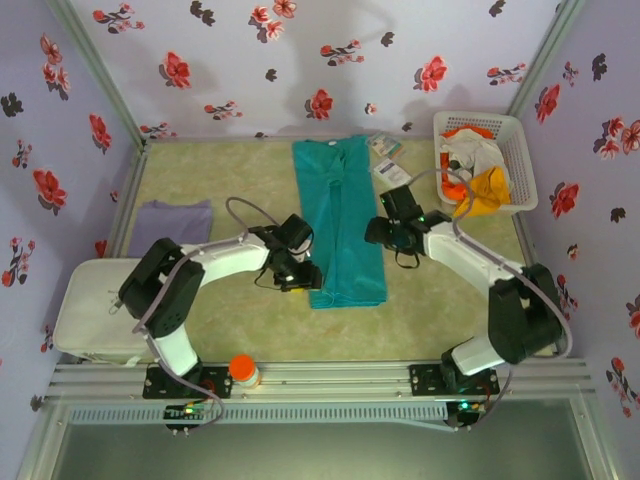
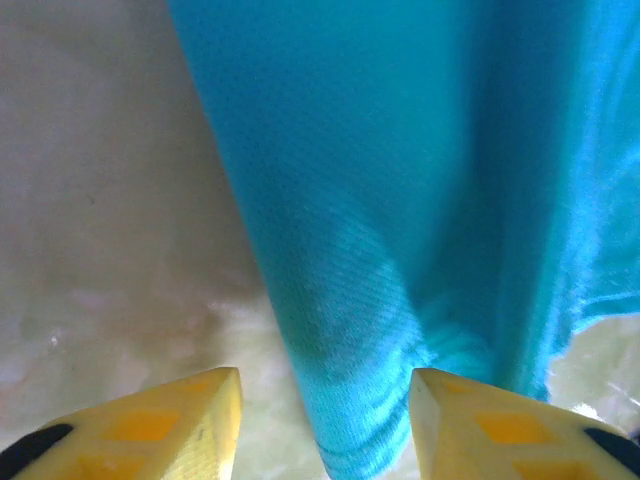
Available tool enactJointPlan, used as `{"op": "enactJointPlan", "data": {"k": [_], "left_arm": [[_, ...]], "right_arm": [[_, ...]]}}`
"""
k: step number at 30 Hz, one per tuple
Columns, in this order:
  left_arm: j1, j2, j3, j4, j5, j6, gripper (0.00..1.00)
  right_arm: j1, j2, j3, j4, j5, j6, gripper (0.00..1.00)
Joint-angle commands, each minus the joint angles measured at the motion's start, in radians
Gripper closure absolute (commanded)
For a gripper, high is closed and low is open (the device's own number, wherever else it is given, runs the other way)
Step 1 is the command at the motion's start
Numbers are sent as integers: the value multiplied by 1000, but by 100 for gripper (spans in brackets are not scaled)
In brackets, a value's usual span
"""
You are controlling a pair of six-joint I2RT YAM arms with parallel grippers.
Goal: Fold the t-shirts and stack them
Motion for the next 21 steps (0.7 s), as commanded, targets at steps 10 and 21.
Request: {"op": "enactJointPlan", "data": {"k": [10, 21], "left_arm": [[-5, 72, 82, -17, -10, -12, 80], [2, -22, 3, -149, -115, 44, 100]], "right_arm": [[76, -184, -127, -113, 66, 53, 34], [167, -119, -101, -89, 99, 93, 34]]}}
